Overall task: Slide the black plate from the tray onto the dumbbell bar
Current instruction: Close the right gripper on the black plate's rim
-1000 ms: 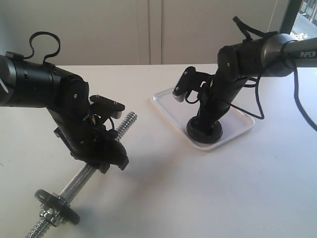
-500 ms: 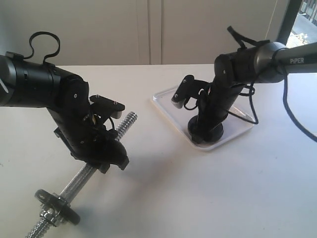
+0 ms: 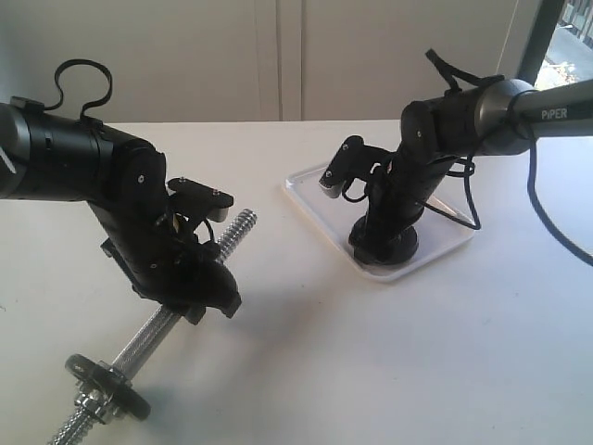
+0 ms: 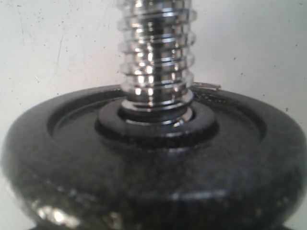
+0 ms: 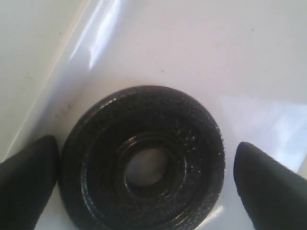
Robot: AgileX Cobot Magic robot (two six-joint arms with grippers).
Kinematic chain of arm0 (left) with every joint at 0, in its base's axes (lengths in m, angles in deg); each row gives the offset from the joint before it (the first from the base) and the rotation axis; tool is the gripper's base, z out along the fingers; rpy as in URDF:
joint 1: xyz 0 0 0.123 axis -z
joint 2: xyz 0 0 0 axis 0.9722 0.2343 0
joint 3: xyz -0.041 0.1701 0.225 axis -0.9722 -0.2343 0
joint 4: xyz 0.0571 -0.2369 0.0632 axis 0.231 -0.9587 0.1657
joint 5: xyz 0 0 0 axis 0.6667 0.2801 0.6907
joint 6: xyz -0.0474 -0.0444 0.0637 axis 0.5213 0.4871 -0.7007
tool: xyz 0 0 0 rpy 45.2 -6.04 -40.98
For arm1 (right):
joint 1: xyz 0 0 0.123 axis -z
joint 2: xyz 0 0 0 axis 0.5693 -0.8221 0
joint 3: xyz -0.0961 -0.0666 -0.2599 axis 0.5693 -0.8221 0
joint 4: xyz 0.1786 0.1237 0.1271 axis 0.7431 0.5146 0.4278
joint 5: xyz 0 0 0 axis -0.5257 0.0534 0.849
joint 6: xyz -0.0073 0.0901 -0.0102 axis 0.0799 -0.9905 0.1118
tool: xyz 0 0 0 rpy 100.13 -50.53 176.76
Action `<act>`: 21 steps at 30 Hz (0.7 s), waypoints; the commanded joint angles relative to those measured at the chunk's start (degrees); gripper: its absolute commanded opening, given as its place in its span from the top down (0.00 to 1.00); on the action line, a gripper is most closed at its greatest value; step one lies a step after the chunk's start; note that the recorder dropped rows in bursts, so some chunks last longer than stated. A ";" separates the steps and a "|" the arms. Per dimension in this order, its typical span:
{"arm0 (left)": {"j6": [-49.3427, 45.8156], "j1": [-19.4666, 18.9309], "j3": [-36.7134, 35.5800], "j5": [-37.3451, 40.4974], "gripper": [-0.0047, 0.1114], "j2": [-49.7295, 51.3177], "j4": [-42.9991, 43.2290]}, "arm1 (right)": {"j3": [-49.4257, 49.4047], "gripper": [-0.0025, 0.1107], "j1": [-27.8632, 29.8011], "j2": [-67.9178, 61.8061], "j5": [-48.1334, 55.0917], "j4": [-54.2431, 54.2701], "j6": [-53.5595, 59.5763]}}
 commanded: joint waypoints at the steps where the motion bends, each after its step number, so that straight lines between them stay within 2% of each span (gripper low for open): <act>1: 0.16 0.23 0.51 -1.74 0.96 -2.58 -0.88 | -0.74 0.17 0.04 -2.96 -0.42 -1.07 0.39; 10: 0.16 0.23 0.51 -2.04 0.96 -2.58 -0.88 | -0.43 0.17 0.04 -2.85 -1.47 0.38 -2.84; 21: 0.16 0.23 0.51 -2.43 0.96 -2.58 -0.99 | 9.46 0.17 1.13 -2.85 10.93 1.43 -7.08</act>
